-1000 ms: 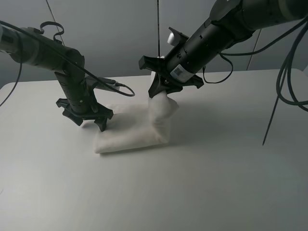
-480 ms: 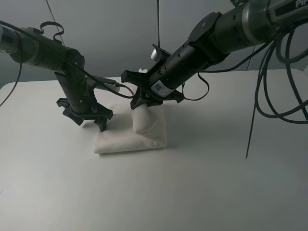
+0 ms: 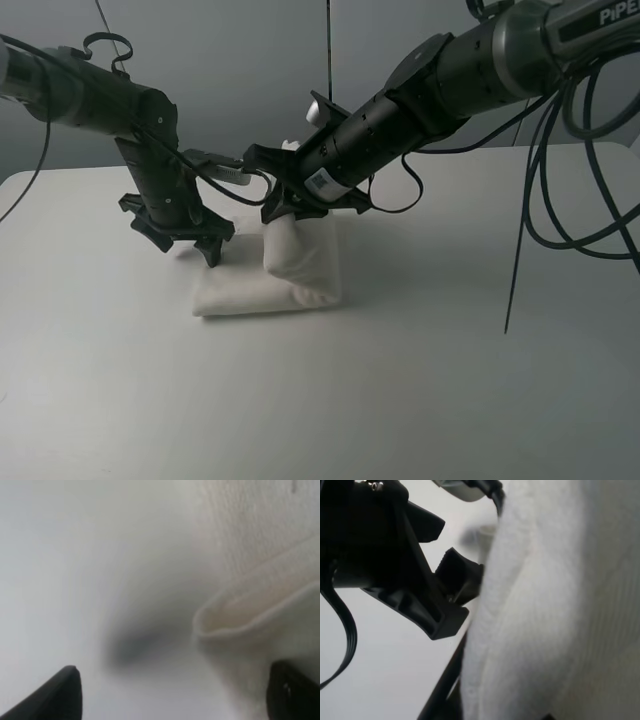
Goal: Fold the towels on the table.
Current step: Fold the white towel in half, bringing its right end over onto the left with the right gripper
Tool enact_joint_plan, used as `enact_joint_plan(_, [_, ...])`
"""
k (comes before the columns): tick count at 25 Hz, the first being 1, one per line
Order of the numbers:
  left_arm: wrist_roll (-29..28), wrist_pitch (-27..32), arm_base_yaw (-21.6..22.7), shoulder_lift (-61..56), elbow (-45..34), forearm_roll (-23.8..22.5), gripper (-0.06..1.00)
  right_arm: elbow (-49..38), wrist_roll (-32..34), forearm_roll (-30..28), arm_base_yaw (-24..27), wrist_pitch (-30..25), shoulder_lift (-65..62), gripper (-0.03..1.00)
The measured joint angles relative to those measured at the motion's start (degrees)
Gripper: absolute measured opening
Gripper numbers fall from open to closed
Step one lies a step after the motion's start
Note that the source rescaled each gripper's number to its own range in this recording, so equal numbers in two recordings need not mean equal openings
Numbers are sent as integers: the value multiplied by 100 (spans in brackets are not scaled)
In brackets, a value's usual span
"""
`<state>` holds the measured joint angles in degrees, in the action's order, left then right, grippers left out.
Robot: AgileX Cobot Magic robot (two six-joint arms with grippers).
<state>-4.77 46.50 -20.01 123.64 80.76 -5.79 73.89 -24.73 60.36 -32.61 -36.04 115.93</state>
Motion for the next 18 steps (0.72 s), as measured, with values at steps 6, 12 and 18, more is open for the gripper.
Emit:
enact_joint_plan(6, [163, 500, 0, -175, 612, 62, 95, 0, -8, 40, 0, 0, 26, 3])
enact_joint_plan(12, [298, 994, 0, -175, 1142, 104, 95, 0, -609, 511, 0, 0, 38, 42])
enact_joint_plan(18, [355, 1151, 0, -175, 1317, 104, 95, 0, -1106, 1252, 0, 0, 38, 99])
